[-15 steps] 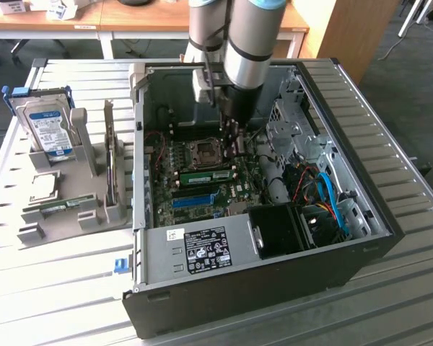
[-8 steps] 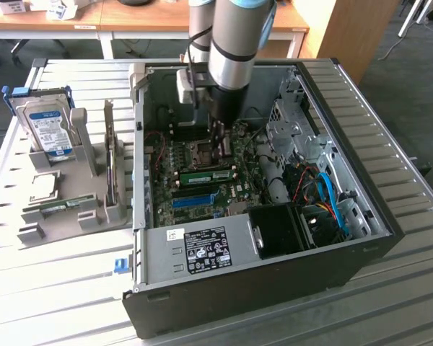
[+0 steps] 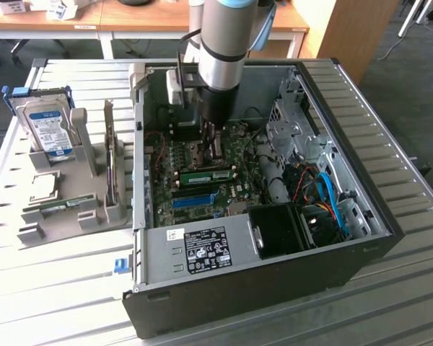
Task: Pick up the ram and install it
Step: 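Press down the ram until it locks into place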
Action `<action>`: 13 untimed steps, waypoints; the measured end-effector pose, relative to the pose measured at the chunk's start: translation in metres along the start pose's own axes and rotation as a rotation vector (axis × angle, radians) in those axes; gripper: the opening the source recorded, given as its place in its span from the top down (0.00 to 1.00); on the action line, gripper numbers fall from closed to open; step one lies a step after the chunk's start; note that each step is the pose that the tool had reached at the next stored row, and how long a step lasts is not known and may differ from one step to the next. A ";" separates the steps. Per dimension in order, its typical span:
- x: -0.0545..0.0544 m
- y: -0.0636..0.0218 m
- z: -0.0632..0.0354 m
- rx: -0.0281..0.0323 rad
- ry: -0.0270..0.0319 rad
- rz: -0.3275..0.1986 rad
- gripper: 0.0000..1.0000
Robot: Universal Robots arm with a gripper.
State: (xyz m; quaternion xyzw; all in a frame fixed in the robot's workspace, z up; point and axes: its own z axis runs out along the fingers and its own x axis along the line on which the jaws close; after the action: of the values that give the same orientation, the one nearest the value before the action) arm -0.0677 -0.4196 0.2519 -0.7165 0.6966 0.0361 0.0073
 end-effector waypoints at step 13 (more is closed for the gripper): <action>0.000 0.0138 0.0009 0.0003 -0.0002 0.003 0.89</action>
State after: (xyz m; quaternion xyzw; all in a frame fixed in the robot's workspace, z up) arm -0.0815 -0.4195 0.2515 -0.7156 0.6975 0.0361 0.0074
